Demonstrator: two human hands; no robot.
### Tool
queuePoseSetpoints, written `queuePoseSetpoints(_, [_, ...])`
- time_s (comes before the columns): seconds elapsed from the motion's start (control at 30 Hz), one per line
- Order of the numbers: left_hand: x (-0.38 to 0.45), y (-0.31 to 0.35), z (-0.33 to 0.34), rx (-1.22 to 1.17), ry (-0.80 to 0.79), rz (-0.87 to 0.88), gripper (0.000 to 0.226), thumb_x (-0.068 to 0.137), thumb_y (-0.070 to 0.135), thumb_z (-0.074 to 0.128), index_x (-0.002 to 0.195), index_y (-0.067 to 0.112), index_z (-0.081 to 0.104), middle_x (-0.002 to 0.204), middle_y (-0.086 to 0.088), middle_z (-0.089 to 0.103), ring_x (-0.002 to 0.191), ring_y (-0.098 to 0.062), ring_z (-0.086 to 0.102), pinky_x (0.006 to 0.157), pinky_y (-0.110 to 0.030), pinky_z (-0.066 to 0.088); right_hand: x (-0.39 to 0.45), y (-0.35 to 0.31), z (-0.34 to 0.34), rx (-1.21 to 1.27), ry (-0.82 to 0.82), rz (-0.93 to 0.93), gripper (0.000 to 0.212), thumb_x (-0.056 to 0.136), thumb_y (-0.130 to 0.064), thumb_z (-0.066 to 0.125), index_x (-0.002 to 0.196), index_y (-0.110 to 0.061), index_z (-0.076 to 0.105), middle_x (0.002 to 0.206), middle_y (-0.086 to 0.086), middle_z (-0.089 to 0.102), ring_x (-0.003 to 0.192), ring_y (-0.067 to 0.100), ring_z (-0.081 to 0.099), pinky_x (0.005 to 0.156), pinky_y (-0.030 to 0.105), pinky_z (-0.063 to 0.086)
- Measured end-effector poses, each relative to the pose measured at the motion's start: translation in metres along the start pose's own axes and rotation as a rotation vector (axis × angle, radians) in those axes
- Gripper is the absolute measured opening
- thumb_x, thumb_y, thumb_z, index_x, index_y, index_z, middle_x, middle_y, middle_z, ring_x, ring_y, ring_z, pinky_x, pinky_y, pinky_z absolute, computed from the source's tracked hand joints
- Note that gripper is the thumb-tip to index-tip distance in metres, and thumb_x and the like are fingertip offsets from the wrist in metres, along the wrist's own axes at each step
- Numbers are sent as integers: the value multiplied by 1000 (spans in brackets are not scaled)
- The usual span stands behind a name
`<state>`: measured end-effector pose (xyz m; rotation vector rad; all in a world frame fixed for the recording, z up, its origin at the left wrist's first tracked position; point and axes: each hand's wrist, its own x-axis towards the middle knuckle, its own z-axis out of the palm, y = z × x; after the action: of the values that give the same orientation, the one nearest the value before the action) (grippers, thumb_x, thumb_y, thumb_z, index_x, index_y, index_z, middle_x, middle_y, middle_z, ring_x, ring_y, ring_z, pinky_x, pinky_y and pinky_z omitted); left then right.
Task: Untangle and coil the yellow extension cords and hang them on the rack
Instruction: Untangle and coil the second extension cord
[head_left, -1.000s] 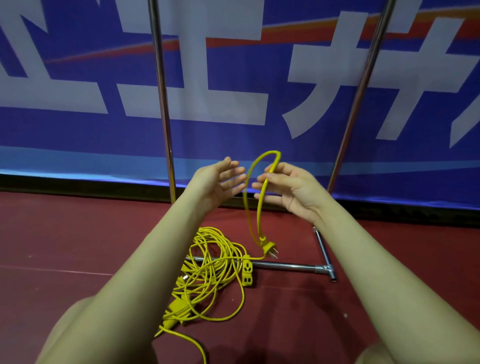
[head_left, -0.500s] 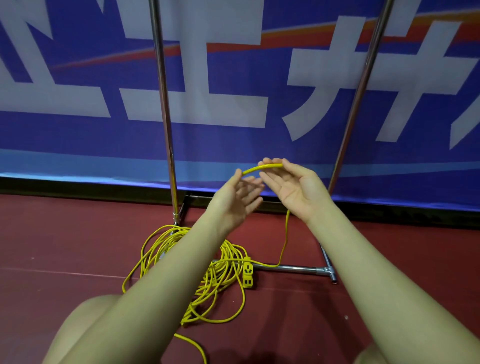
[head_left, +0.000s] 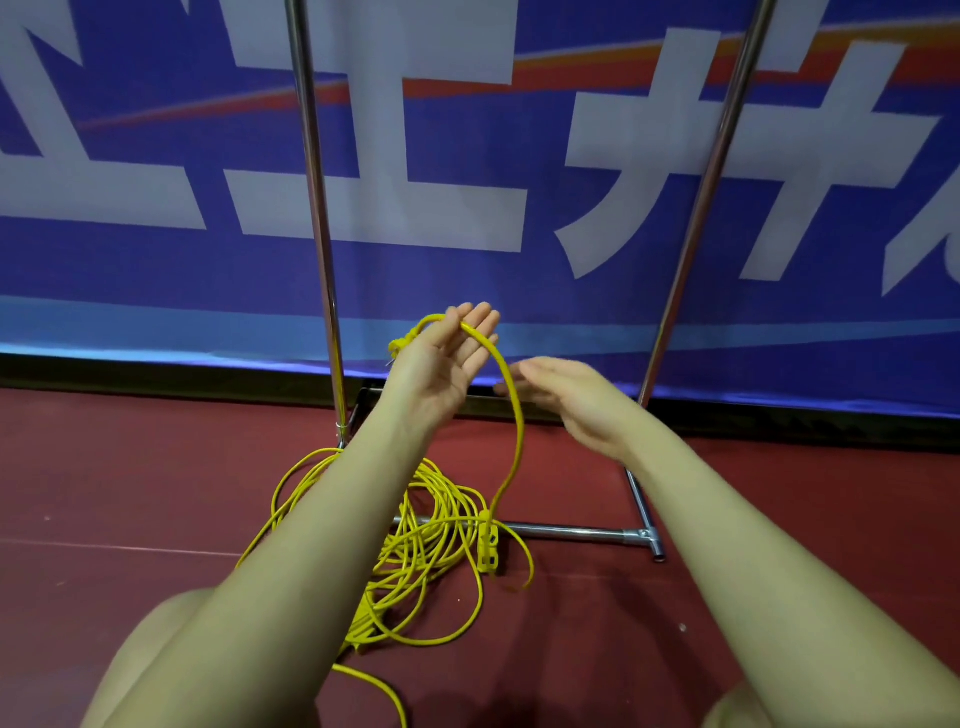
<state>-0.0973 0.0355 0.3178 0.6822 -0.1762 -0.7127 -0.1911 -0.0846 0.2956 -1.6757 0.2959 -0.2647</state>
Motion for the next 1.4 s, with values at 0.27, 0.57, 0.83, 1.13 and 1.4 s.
queuePoseSetpoints(0.27, [-1, 20, 4, -144, -136, 119, 11, 100, 18, 43, 110, 16, 47, 108, -11, 67, 89, -22, 71, 79, -36, 57, -6, -15, 21, 274, -342, -4, 18, 93, -22, 44, 85, -8, 52, 62, -2, 50, 45, 9, 42, 55, 25, 47])
queuePoseSetpoints(0.57, [-4, 33, 5, 24, -86, -143, 32, 104, 21, 28, 96, 3, 53, 53, -2, 62, 33, -4, 47, 35, -15, 40, -5, 8, 3, -53, -396, 62, 26, 88, -26, 51, 78, -5, 61, 53, -1, 54, 48, 9, 46, 55, 20, 40])
queuePoseSetpoints(0.83, [-7, 46, -13, 312, -222, -273, 57, 100, 34, 33, 66, 9, 71, 42, 4, 38, 24, -2, 27, 26, -10, 22, -12, 35, -36, -240, -303, 149, 14, 90, -10, 58, 79, -9, 67, 65, -3, 61, 57, 3, 53, 61, 15, 41])
queuePoseSetpoints(1.13, [-18, 29, -16, 396, -623, -318, 54, 77, 36, 61, 129, 42, 48, 92, -6, 69, 54, -14, 63, 40, -24, 52, -14, 37, -43, -392, -3, 167, 44, 83, -35, 69, 50, -18, 47, 50, 1, 38, 42, 10, 32, 43, 18, 28])
queuePoseSetpoints(1.4, [-17, 24, -18, 743, -607, -513, 56, 85, 49, 36, 85, 10, 76, 77, -13, 71, 63, -20, 69, 52, -27, 57, -15, 15, -53, 338, -30, 275, 2, 88, -12, 54, 86, -12, 53, 58, 1, 51, 41, 6, 39, 45, 19, 37])
